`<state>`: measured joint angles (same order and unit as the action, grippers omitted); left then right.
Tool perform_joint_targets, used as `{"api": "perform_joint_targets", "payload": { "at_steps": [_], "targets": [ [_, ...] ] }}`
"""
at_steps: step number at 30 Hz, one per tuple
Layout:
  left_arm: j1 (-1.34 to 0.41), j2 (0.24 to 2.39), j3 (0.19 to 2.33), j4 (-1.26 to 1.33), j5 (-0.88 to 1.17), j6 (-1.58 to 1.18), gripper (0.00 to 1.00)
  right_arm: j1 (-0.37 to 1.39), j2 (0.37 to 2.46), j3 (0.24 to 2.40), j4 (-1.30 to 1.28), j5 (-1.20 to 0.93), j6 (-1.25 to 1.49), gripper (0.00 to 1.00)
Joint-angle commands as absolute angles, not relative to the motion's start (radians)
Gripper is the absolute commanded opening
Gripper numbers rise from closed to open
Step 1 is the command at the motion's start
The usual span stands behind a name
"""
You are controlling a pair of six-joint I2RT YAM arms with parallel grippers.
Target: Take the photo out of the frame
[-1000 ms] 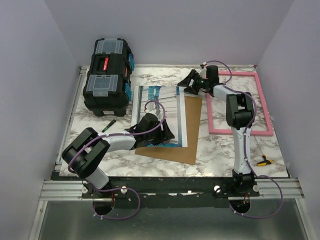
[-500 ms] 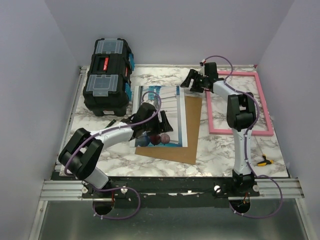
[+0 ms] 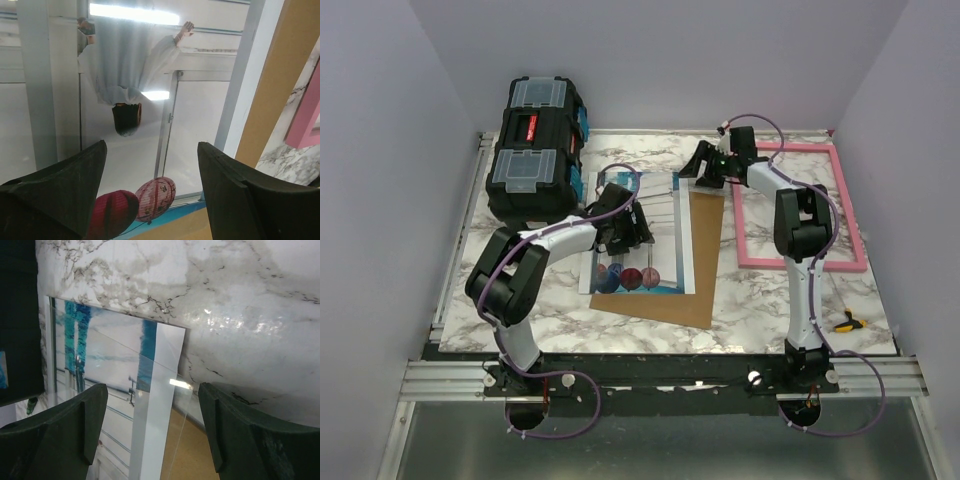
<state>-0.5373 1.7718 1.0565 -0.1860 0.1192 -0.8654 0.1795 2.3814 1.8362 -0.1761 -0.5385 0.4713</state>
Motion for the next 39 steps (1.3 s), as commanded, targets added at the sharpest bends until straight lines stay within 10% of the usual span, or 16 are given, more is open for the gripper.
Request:
{"api": "perform_joint_targets", "payload": {
  "at_steps": [1,22,39],
  "targets": [
    [-0.541,1.796,1.081,-0.291,0.049,-0.879,0.75,0.203,2.426,1.784,-0.225,-0.614,0.509,0.81],
    [-0.541,1.816,1.063,-0.272,0.055,-0.841,0.75,0.204,2.526,1.847,0.017,-0.744,0.721,0.82],
    [-0.54,1.808,1.031,-0.249,0.059,-0.838,0.75,0.206,2.705,1.929,0.509,-0.953,1.101,0.6]
  ]
}}
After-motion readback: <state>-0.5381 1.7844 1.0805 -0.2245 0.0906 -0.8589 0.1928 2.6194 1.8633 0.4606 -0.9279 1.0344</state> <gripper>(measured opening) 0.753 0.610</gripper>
